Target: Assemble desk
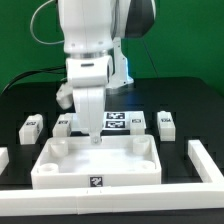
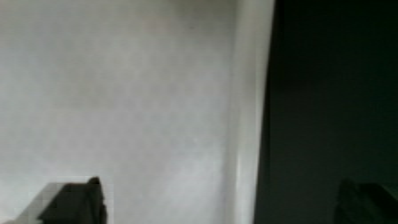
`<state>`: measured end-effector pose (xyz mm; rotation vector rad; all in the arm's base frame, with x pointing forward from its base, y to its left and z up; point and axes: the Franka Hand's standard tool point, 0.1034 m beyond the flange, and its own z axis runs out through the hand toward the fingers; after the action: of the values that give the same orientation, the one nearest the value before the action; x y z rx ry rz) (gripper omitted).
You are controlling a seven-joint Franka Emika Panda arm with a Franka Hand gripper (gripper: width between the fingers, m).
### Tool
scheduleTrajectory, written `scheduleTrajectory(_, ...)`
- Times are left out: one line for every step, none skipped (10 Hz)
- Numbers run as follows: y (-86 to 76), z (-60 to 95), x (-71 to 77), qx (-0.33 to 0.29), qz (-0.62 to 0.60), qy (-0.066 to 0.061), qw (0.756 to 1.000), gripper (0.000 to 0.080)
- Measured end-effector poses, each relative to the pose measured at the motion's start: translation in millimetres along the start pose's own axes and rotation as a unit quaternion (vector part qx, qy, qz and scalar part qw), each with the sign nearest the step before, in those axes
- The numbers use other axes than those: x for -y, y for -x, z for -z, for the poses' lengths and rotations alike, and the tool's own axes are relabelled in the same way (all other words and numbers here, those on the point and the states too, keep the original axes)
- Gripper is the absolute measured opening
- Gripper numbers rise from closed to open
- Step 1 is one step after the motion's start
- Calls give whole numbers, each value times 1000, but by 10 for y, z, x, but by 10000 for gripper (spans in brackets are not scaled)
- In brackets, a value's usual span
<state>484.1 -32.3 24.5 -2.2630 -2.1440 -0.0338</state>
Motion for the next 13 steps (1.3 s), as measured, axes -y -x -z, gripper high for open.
scheduleTrajectory(-43, -98, 24, -2, -12, -1, 1000, 649)
scheduleTrajectory(-125, -166, 30, -3, -23, -2, 1000, 649)
scheduleTrajectory(-212, -185, 11, -1, -23, 5, 1000, 649)
scheduleTrajectory(-266, -188, -5, 1, -20, 18, 1000, 649)
scheduleTrajectory(-249, -191, 0, 1, -22, 17, 1000, 649)
scheduleTrajectory(-241, -191, 0, 1, -23, 17, 1000, 534)
scheduleTrajectory(-243, -192, 0, 1, -23, 16, 1000, 386)
scheduleTrajectory(-241, -193, 1, 1, -23, 16, 1000, 386)
scheduleTrajectory(-241, -193, 2, 1, -23, 16, 1000, 207)
scheduleTrajectory(-241, -195, 2, 1, -23, 16, 1000, 56)
scheduleTrajectory(-240, -194, 1, 1, -24, 16, 1000, 56)
scheduleTrajectory(-240, -194, 1, 1, -24, 16, 1000, 56)
scheduleTrajectory(-239, -195, 2, 1, -24, 16, 1000, 56)
